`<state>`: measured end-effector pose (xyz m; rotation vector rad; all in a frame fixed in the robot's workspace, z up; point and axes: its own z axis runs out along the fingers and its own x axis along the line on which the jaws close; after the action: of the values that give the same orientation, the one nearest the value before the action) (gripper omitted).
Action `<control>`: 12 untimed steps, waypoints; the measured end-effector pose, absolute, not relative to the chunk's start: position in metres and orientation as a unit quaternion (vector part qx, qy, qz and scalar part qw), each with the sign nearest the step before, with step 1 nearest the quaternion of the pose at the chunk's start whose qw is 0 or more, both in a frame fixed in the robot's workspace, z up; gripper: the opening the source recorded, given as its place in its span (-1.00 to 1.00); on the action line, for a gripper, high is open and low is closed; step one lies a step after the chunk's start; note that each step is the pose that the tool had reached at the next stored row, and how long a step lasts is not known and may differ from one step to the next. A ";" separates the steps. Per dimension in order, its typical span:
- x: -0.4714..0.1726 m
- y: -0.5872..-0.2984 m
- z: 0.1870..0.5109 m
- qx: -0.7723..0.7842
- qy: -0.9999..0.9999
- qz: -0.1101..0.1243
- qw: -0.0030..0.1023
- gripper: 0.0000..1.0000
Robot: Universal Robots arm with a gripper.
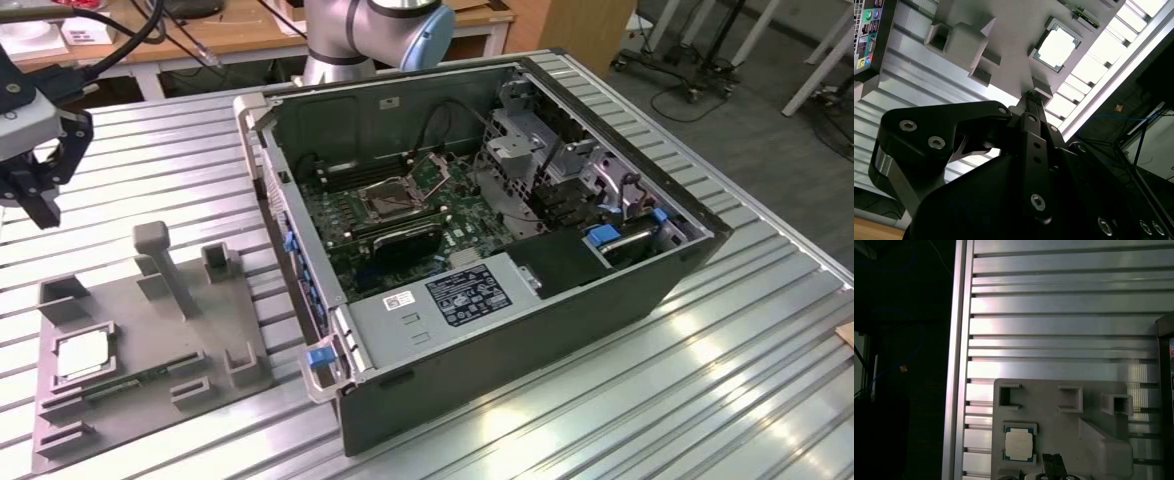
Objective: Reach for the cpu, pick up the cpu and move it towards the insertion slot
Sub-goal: 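Reach for the cpu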
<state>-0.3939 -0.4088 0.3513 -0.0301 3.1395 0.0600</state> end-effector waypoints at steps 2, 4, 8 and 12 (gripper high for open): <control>-0.394 -0.409 0.351 -0.010 1.000 0.019 0.001 -0.80; -0.394 -0.409 0.350 -0.010 1.000 0.019 0.001 -0.80; -0.395 -0.409 0.349 -0.010 1.000 0.019 0.001 -0.80; -0.396 -0.409 0.348 -0.010 1.000 0.019 0.001 -0.80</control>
<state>-0.3956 -0.4088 0.3485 -0.0301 3.1393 0.0589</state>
